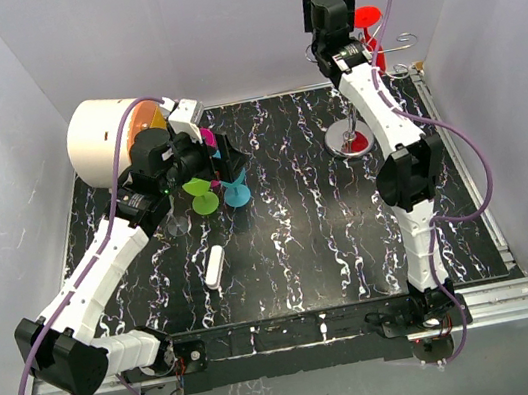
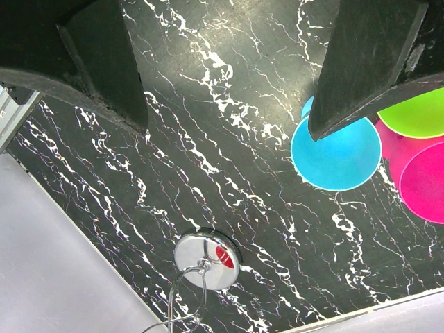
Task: Take the wine glass off the wine glass rack
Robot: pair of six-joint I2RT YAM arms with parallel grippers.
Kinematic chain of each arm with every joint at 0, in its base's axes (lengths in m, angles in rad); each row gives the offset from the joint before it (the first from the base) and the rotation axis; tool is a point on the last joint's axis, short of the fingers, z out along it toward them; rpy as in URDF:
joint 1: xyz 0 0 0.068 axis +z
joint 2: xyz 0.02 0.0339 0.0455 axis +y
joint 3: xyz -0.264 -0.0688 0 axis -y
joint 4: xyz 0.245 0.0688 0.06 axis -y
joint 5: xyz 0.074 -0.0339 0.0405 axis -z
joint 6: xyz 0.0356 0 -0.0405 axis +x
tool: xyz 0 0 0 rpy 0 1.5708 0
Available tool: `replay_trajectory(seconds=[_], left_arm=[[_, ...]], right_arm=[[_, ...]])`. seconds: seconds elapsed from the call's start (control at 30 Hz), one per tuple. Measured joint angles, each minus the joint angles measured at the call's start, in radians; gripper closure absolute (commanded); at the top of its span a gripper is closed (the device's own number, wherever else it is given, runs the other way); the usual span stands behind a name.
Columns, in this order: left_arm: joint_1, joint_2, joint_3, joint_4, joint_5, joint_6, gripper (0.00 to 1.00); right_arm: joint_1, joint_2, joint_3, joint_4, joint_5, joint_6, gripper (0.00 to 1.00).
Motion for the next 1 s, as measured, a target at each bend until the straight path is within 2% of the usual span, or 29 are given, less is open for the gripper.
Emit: replay_trajectory(seconds=[0.67, 1.0], left_arm=[[0.000, 0.000, 0.000, 0.000, 0.003, 0.000, 0.01], [0.000, 0.000, 0.000, 0.000, 0.003, 0.000, 0.01]], right_arm=[[-0.016, -0.005, -0.001, -0.053, 0.030, 0.031, 0.75], [-0.016, -0.082, -0.066, -0.107, 0.021, 0.065, 0.76]])
